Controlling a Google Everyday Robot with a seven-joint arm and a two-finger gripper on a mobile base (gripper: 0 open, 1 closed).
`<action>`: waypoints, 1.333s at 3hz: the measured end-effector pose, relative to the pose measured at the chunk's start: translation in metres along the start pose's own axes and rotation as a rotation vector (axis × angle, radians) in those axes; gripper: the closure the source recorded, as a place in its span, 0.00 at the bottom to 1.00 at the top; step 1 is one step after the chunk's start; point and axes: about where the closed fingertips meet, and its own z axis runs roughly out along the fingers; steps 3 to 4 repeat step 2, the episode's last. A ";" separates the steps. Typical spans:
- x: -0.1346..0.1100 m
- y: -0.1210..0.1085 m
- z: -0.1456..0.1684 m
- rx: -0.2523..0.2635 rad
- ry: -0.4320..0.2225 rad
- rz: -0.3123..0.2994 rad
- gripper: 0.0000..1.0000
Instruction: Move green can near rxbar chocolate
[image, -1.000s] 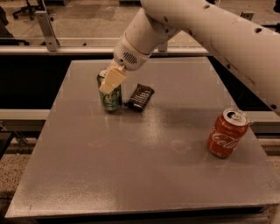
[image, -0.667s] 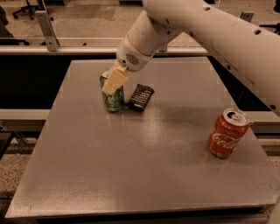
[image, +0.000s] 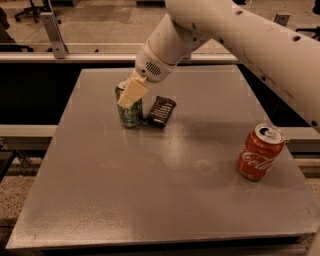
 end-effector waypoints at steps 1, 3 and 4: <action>-0.001 0.001 0.002 -0.004 0.001 -0.002 0.00; -0.001 0.001 0.002 -0.004 0.001 -0.002 0.00; -0.001 0.001 0.002 -0.004 0.001 -0.002 0.00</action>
Offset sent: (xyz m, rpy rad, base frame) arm -0.0005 0.0013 -0.0009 -0.0007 0.0015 0.0026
